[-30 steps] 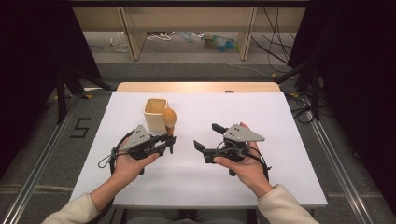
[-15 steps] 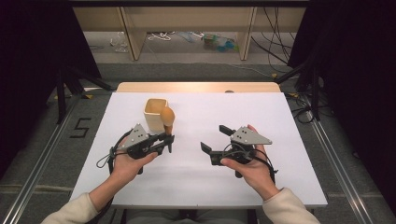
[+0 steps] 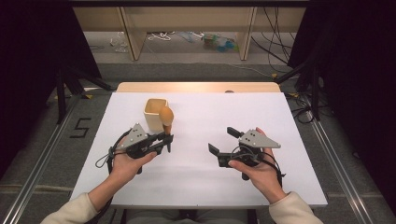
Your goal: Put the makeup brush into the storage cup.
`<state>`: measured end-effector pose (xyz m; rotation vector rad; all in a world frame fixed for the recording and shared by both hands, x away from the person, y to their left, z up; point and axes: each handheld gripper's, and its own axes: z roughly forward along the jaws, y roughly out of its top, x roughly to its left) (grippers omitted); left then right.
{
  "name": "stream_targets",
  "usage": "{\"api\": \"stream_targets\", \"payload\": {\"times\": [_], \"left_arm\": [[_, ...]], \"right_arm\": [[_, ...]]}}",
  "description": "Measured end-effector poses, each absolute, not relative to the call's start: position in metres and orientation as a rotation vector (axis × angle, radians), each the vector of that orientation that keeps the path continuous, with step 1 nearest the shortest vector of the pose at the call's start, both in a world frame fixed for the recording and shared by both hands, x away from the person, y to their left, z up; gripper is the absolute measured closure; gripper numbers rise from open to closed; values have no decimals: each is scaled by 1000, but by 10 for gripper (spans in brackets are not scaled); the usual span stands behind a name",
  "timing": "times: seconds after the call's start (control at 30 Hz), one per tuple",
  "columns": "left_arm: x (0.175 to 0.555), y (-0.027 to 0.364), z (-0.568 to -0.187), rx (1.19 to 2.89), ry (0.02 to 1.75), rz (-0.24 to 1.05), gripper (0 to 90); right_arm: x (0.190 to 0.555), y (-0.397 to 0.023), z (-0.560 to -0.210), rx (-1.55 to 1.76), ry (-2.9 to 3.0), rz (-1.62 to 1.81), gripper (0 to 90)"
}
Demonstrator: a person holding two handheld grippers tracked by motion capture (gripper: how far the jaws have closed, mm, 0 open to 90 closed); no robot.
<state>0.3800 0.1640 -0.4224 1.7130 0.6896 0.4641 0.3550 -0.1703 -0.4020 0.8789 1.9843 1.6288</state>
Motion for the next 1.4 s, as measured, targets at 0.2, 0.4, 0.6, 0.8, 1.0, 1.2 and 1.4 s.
{"api": "stream_targets", "payload": {"times": [0.2, 0.4, 0.6, 0.8, 1.0, 1.2, 1.4], "left_arm": [[380, 165, -422, 1711, 693, 465, 742], [381, 165, -422, 1714, 693, 467, 742], [381, 166, -422, 1709, 703, 467, 742], [381, 167, -421, 1712, 705, 471, 743], [382, 169, -420, 1711, 712, 476, 743], [383, 170, -420, 1709, 720, 480, 743], [384, 171, -419, 1701, 723, 477, 743]], "right_arm": [[352, -178, -404, 908, 1967, 1640, 124], [349, -185, -407, 918, 1972, 1602, 122], [347, -188, -410, 925, 1969, 1594, 119], [346, -192, -411, 929, 1947, 1612, 118], [344, -197, -412, 950, 1948, 1583, 118], [343, -202, -413, 957, 1934, 1590, 118], [342, -205, -414, 964, 1929, 1595, 118]]}}
